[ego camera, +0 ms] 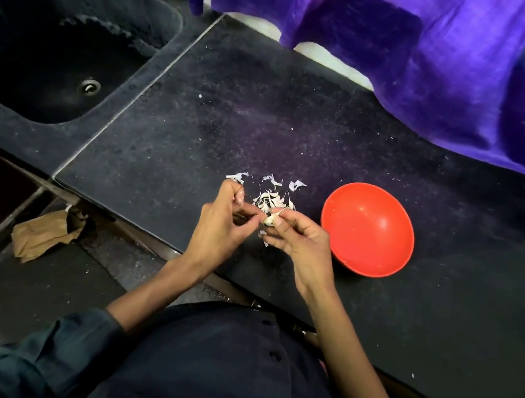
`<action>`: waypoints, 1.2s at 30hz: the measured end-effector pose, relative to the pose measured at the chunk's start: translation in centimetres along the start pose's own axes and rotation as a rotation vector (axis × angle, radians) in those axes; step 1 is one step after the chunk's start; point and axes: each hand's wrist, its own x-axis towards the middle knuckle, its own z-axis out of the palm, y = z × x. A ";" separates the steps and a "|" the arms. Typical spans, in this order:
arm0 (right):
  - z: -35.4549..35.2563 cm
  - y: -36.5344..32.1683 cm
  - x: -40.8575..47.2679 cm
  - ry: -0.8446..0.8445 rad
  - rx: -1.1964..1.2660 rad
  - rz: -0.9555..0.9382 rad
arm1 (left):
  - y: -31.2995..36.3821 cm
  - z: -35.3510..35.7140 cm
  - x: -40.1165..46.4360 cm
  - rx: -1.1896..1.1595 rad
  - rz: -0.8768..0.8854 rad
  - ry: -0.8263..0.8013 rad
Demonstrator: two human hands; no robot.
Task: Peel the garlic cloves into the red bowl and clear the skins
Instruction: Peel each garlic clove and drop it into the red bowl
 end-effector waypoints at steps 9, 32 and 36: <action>-0.2 -0.4 0.6 0.001 -0.008 -0.042 | 0.3 0.5 0.3 -0.021 -0.017 0.014; -0.9 0.2 1.3 0.020 -0.064 -0.028 | -0.5 0.2 1.2 -0.156 -0.066 -0.122; -1.3 0.3 1.4 0.010 -0.008 0.013 | -0.7 0.3 1.0 -0.119 0.000 -0.157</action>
